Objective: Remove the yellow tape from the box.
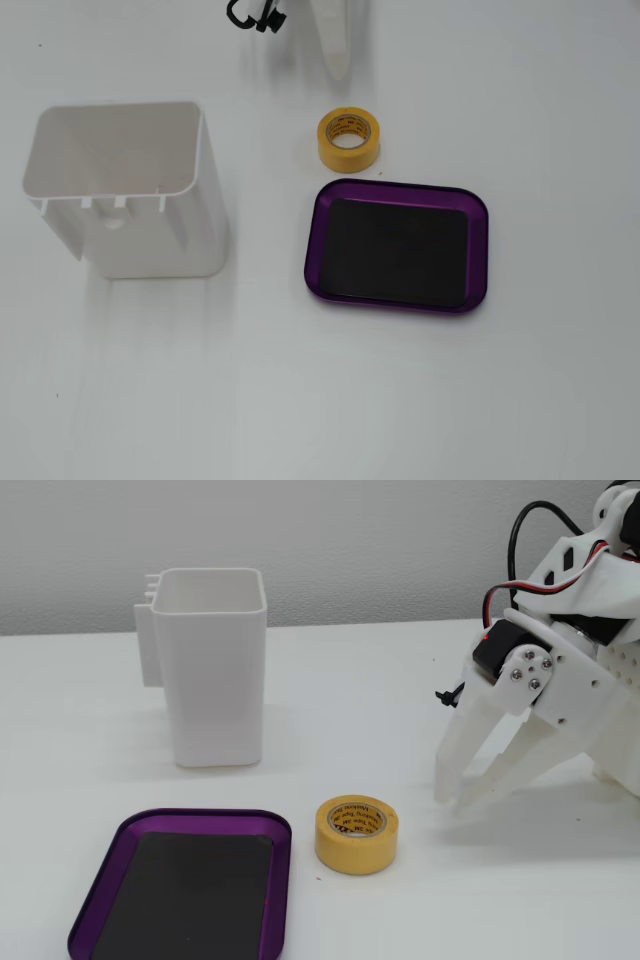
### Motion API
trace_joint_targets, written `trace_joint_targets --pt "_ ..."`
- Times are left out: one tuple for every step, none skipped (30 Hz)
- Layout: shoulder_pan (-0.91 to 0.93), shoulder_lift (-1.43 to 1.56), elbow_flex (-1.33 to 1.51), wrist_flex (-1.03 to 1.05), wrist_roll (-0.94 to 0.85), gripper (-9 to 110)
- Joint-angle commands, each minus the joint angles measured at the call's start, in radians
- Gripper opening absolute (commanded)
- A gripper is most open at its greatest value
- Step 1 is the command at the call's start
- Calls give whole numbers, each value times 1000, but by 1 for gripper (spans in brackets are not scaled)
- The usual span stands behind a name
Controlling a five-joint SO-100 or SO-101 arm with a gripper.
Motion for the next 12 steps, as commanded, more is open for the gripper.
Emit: trace_joint_targets --pt "2 72 6 -11 -8 0" --pt "3 72 6 -11 -8 0" --pt "3 72 8 -12 -15 0" --pt "-2 72 5 -21 -15 0" --pt "-8 72 6 -21 -15 0" --pt "-5 72 6 -21 -15 0" --pt "-5 72 6 -21 -15 0" --pt "-5 72 6 -21 -15 0" --pt "-5 72 6 -21 -15 0" --pt "-5 72 6 -21 -15 0" --pt "-5 72 6 -21 -15 0" --pt "-5 72 6 -21 -15 0"
